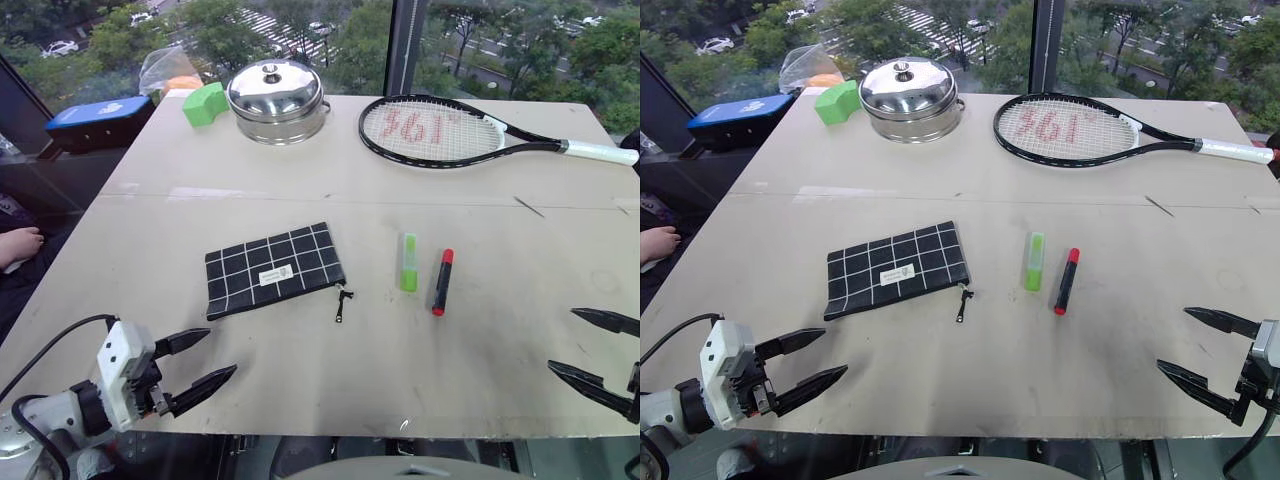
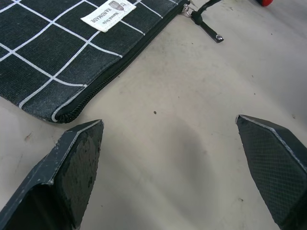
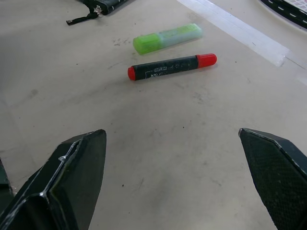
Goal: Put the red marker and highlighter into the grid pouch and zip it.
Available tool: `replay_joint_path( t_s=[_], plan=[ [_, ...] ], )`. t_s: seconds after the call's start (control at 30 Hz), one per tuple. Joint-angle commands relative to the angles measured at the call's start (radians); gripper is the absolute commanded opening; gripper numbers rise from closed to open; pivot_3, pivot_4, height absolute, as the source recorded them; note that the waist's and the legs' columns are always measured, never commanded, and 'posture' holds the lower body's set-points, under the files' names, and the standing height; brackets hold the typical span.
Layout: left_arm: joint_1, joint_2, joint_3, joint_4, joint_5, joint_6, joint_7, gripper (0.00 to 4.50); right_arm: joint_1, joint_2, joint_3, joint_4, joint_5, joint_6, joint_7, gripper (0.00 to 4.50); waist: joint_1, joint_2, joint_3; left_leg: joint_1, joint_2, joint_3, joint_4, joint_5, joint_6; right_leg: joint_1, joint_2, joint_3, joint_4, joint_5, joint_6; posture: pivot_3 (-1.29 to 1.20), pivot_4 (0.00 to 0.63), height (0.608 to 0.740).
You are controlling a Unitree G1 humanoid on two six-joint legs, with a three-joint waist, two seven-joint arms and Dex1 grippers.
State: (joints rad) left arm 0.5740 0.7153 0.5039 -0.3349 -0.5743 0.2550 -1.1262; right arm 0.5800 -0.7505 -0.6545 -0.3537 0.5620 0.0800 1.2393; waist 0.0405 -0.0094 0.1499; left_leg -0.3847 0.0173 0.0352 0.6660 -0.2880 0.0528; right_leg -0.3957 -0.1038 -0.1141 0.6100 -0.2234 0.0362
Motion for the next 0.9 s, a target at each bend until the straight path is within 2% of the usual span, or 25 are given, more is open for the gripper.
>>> replay_joint_path(
  t_s=[0.03,0.13,0.23,0.27,0.33,0.43,0.5,0.63,0.9],
  plan=[
    [-0.060,-0.028,0.003,-0.085,-0.075,0.056,0.108,4.47,-0.050,0.009,0.015,-0.038,0.033,0.001,-0.034,4.49,0.000,0.000,0.000,0.000,0.000,0.000,0.000,0.000,0.000,0.000,0.000,0.000,0.000,0.000,0.000,0.00,0.150,0.740],
    [-0.184,-0.069,-0.009,-0.198,-0.210,0.211,0.309,4.47,-0.144,0.059,0.087,-0.108,0.093,0.052,-0.133,4.49,0.002,-0.001,0.001,0.000,0.000,0.000,0.000,0.000,0.000,0.000,0.000,0.000,0.000,0.000,0.000,0.00,0.150,0.740],
    [-0.250,-0.077,-0.001,-0.234,-0.246,0.291,0.421,4.47,-0.179,0.072,0.112,-0.165,0.146,0.089,-0.154,4.49,0.001,0.001,0.000,0.000,0.000,-0.001,0.002,0.000,0.000,0.002,0.000,0.000,0.001,0.003,-0.001,0.00,0.150,0.740],
    [-0.256,-0.064,0.001,-0.231,-0.214,0.265,0.405,4.47,-0.184,0.068,0.122,-0.190,0.169,0.102,-0.153,4.49,0.001,0.003,-0.001,0.000,0.000,-0.001,0.002,0.000,0.000,0.002,0.000,0.000,0.001,0.003,-0.001,0.00,0.150,0.740],
    [-0.244,-0.030,0.007,-0.178,-0.098,0.135,0.323,4.47,-0.186,0.048,0.146,-0.241,0.190,0.117,-0.137,4.49,-0.003,0.002,-0.002,0.001,0.000,0.000,0.001,0.002,0.004,0.003,0.001,0.000,0.001,0.005,-0.004,0.00,0.150,0.740],
    [-0.195,0.034,0.004,0.015,0.138,-0.259,0.130,4.47,-0.182,0.011,0.178,-0.302,0.203,0.134,-0.106,4.49,-0.002,0.003,-0.002,0.002,0.001,0.001,0.001,0.002,0.000,0.002,0.013,0.002,-0.001,0.005,-0.005,0.00,0.150,0.740],
    [-0.185,0.059,0.002,0.166,0.232,-0.495,0.052,4.47,-0.187,-0.006,0.190,-0.322,0.219,0.147,-0.100,4.49,-0.002,0.002,-0.003,0.003,0.004,0.004,0.000,0.000,0.000,0.001,0.015,0.002,-0.002,0.004,-0.006,0.00,0.150,0.740],
    [-0.219,0.068,-0.010,0.365,0.307,-0.757,0.022,4.47,-0.189,-0.024,0.195,-0.344,0.233,0.163,-0.102,4.49,0.002,0.002,-0.003,0.002,0.005,0.006,0.001,-0.002,0.002,-0.001,0.008,0.006,-0.003,0.004,-0.006,0.00,0.150,0.740],
    [-0.335,0.121,-0.053,0.728,0.551,-1.170,0.172,4.47,-0.157,-0.018,0.180,-0.384,0.247,0.178,-0.127,4.49,0.004,-0.003,-0.005,0.001,0.005,0.006,0.002,-0.002,0.003,-0.002,0.006,0.007,-0.002,0.005,-0.006,0.00,0.150,0.740]
  ],
)
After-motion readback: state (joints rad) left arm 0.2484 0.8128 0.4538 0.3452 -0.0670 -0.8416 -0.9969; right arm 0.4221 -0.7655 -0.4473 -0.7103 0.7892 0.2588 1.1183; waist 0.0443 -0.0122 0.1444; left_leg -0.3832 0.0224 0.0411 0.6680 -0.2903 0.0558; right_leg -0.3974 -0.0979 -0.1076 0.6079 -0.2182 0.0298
